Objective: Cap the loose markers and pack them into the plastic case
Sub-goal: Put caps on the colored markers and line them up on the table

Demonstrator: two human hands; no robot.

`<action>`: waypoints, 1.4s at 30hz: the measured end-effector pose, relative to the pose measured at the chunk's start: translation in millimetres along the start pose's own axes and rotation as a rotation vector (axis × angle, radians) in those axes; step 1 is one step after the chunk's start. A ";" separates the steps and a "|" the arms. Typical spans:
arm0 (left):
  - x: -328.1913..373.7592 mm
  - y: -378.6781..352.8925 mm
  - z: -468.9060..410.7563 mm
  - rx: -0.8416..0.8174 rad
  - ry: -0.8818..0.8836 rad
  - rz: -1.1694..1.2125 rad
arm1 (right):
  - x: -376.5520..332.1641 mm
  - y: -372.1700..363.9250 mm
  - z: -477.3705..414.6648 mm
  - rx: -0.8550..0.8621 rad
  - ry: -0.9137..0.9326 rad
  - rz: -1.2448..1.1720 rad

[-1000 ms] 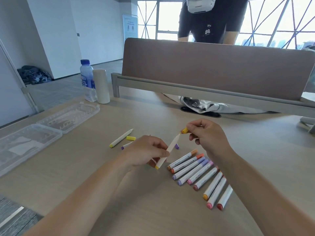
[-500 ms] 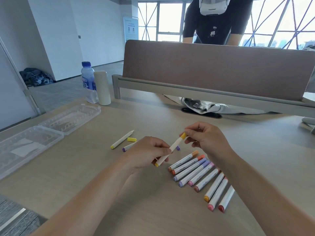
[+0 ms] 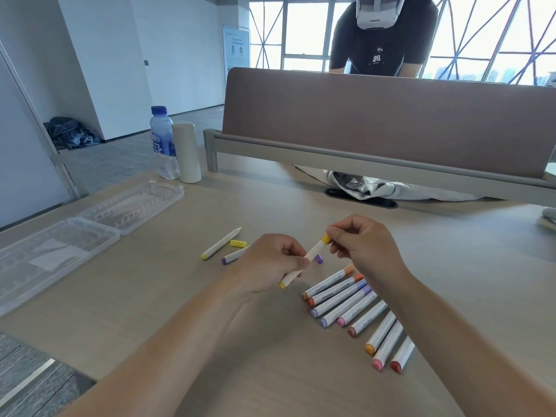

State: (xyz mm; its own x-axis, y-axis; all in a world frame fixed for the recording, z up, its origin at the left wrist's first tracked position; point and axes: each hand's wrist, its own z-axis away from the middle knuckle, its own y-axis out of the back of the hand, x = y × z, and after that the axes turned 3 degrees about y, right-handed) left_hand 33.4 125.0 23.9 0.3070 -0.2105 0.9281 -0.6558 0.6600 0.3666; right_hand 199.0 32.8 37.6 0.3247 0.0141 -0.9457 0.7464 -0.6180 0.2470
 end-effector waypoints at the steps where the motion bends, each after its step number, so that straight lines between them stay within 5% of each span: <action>1: -0.4 -0.2 -0.4 -0.005 0.003 0.015 | 0.6 0.0 -1.0 -0.003 0.003 0.007; 16: -6.5 5.9 -7.4 0.064 0.029 0.172 | 21.8 21.7 -14.4 -0.003 -0.213 0.205; 24: -7.5 3.0 -7.4 0.067 0.033 0.197 | 22.8 21.9 -15.4 -0.040 -0.182 0.432; 42: -19.1 83.6 25.5 0.278 0.031 0.283 | -22.4 -28.5 7.0 -0.184 0.002 0.304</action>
State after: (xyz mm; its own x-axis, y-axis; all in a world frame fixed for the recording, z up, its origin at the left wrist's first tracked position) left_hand -44.9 165.8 38.5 0.1056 -0.0234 0.9941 -0.8779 0.4673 0.1042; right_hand 166.4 44.6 50.3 0.5494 -0.1472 -0.8225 0.7073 -0.4421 0.5516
